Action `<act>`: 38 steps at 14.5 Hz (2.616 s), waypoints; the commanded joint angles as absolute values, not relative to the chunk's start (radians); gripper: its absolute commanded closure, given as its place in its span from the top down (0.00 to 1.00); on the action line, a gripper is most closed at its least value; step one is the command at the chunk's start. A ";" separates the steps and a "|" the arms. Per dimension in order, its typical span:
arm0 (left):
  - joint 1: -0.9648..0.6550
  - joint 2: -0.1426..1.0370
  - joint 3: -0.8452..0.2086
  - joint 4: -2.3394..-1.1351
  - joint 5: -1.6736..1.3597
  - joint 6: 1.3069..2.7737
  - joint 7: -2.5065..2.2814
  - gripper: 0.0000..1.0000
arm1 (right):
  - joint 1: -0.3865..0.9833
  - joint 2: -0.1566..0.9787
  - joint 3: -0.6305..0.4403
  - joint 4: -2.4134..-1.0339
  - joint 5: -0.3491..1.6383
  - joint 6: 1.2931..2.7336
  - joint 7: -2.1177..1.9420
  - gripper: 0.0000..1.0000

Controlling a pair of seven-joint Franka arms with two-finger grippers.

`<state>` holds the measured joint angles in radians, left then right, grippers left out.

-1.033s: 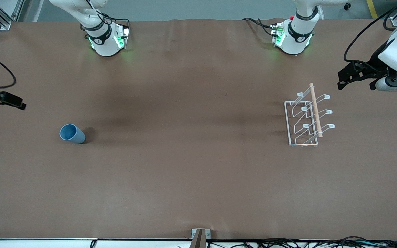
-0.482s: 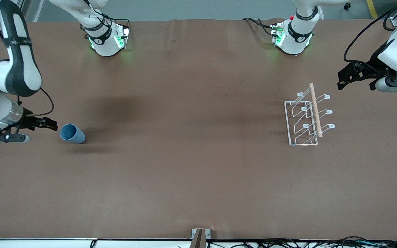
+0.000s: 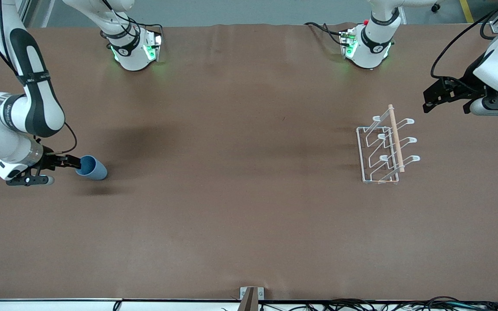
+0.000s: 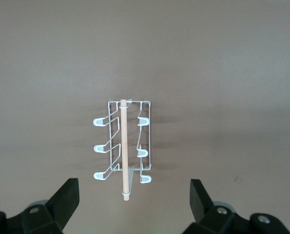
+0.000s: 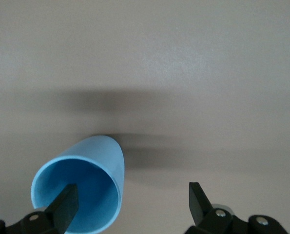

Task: Hang cup on cup holder
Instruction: 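Reach the right gripper down to the blue cup and grasp it, then lift the blue cup sideways with the right gripper while the left gripper approaches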

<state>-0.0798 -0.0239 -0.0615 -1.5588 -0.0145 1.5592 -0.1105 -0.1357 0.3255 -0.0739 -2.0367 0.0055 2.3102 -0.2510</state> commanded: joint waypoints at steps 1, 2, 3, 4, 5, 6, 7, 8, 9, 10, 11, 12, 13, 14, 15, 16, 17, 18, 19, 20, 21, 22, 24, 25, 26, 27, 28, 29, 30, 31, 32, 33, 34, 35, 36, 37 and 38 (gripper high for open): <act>-0.072 -0.020 -0.071 -1.548 -0.011 1.552 -0.104 1.00 | -0.141 0.351 -0.069 -2.037 0.026 2.342 -0.272 1.00; -0.074 -0.020 -0.071 -1.546 -0.011 1.552 -0.104 1.00 | -0.140 0.356 -0.069 -2.037 0.026 2.347 -0.272 0.98; -0.077 -0.021 -0.071 -1.546 -0.012 1.552 -0.104 1.00 | -0.140 0.370 -0.069 -2.037 0.028 2.361 -0.270 0.96; -0.077 -0.021 -0.071 -1.542 -0.012 1.552 -0.107 1.00 | -0.138 0.374 -0.069 -2.037 0.028 2.365 -0.270 0.90; -0.074 -0.023 -0.071 -1.542 -0.011 1.552 -0.109 1.00 | -0.140 0.376 -0.069 -2.037 0.028 2.365 -0.270 0.84; -0.071 -0.023 -0.071 -1.542 -0.012 1.552 -0.109 1.00 | -0.140 0.377 -0.069 -2.039 0.028 2.365 -0.270 0.75; -0.072 -0.023 -0.071 -1.542 -0.012 1.552 -0.109 1.00 | -0.140 0.379 -0.068 -2.039 0.028 2.364 -0.270 0.63; -0.075 -0.023 -0.071 -1.542 -0.011 1.552 -0.112 1.00 | -0.138 0.382 -0.067 -2.039 0.028 2.364 -0.268 0.52; -0.075 -0.023 -0.071 -1.543 -0.011 1.552 -0.110 1.00 | -0.138 0.383 -0.067 -2.039 0.029 2.364 -0.265 0.50; -0.075 -0.023 -0.071 -1.542 -0.011 1.552 -0.110 1.00 | -0.137 0.385 -0.067 -2.039 0.037 2.362 -0.265 0.49; -0.075 -0.023 -0.071 -1.543 -0.012 1.551 -0.110 1.00 | -0.137 0.385 -0.067 -2.039 0.050 2.359 -0.265 0.45; -0.077 -0.023 -0.071 -1.543 -0.014 1.551 -0.112 1.00 | -0.137 0.387 -0.066 -2.039 0.057 2.359 -0.265 0.39; -0.078 -0.023 -0.071 -1.543 -0.014 1.551 -0.118 1.00 | -0.137 0.394 -0.066 -2.039 0.060 2.361 -0.265 0.35; -0.081 -0.023 -0.072 -1.543 -0.014 1.551 -0.118 1.00 | -0.135 0.396 -0.064 -2.039 0.073 2.359 -0.265 0.31; -0.083 -0.023 -0.072 -1.545 -0.014 1.551 -0.118 1.00 | -0.133 0.396 -0.064 -2.039 0.089 2.356 -0.265 0.25; -0.083 -0.023 -0.072 -1.545 -0.014 1.551 -0.118 1.00 | -0.132 0.396 -0.064 -2.037 0.092 2.355 -0.264 0.21; -0.084 -0.021 -0.072 -1.545 -0.014 1.551 -0.118 1.00 | -0.132 0.396 -0.064 -2.037 0.092 2.355 -0.261 0.17; -0.084 -0.023 -0.072 -1.545 -0.012 1.551 -0.118 1.00 | -0.132 0.396 -0.064 -2.036 0.092 2.355 -0.259 0.13; -0.084 -0.023 -0.072 -1.543 -0.014 1.551 -0.118 1.00 | -0.133 0.394 -0.064 -2.034 0.092 2.352 -0.258 0.06; -0.083 -0.021 -0.072 -1.545 -0.014 1.551 -0.118 1.00 | -0.132 0.394 -0.064 -2.026 0.092 2.327 -0.259 0.03; -0.084 -0.021 -0.072 -1.545 -0.014 1.551 -0.118 1.00 | -0.132 0.393 -0.064 -2.013 0.094 2.292 -0.258 0.02; -0.084 -0.020 -0.072 -1.543 -0.012 1.551 -0.118 1.00 | -0.130 0.387 -0.064 -2.000 0.095 2.263 -0.258 0.02; -0.084 -0.020 -0.072 -1.543 -0.012 1.551 -0.118 1.00 | -0.129 0.374 -0.064 -1.959 0.095 2.199 -0.264 0.03; -0.083 -0.020 -0.072 -1.543 -0.012 1.551 -0.117 1.00 | -0.124 0.356 -0.060 -1.939 0.097 2.154 -0.258 0.04; -0.081 -0.020 -0.072 -1.543 -0.012 1.551 -0.117 1.00 | -0.114 0.344 -0.058 -1.927 0.104 2.117 -0.258 0.04; -0.081 -0.020 -0.072 -1.543 -0.012 1.551 -0.115 1.00 | -0.110 0.322 -0.054 -1.927 0.141 2.090 -0.258 0.04; -0.081 -0.020 -0.072 -1.543 -0.012 1.551 -0.112 1.00 | -0.100 0.295 -0.048 -1.928 0.211 2.071 -0.258 0.04; -0.081 -0.020 -0.072 -1.543 -0.012 1.551 -0.112 1.00 | -0.092 0.275 -0.045 -1.927 0.282 2.041 -0.258 0.03; -0.081 -0.020 -0.072 -1.543 -0.012 1.551 -0.112 1.00 | -0.084 0.265 -0.043 -1.925 0.354 2.013 -0.256 0.02; -0.081 -0.020 -0.072 -1.543 -0.012 1.551 -0.110 1.00 | -0.077 0.258 -0.043 -1.928 0.433 1.994 -0.258 0.01; -0.081 -0.020 -0.072 -1.543 -0.012 1.551 -0.106 1.00 | -0.074 0.255 -0.035 -1.930 0.513 1.962 -0.259 0.01; -0.081 -0.020 -0.072 -1.542 -0.012 1.551 -0.106 1.00 | -0.074 0.250 -0.025 -1.939 0.596 1.933 -0.267 0.00; -0.081 -0.020 -0.072 -1.542 -0.012 1.551 -0.103 1.00 | -0.072 0.247 -0.012 -1.960 0.688 1.922 -0.281 0.00; -0.081 -0.020 -0.072 -1.542 -0.012 1.551 -0.103 1.00 | -0.065 0.227 0.017 -2.003 0.780 1.933 -0.297 0.00; -0.081 -0.020 -0.072 -1.542 -0.012 1.551 -0.101 1.00 | -0.063 0.216 0.049 -2.022 0.852 1.937 -0.301 0.00; -0.081 -0.020 -0.072 -1.542 -0.011 1.551 -0.098 1.00 | -0.063 0.213 0.070 -2.025 0.905 1.933 -0.301 0.00; -0.084 -0.020 -0.072 -1.542 -0.011 1.551 -0.097 1.00 | -0.061 0.212 0.096 -2.026 0.954 1.928 -0.308 0.00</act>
<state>-0.0827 -0.0235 -0.0697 -1.5562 -0.0145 1.5593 -0.1091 -0.0570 0.2637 0.0511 -1.9731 0.8560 1.9226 -0.2887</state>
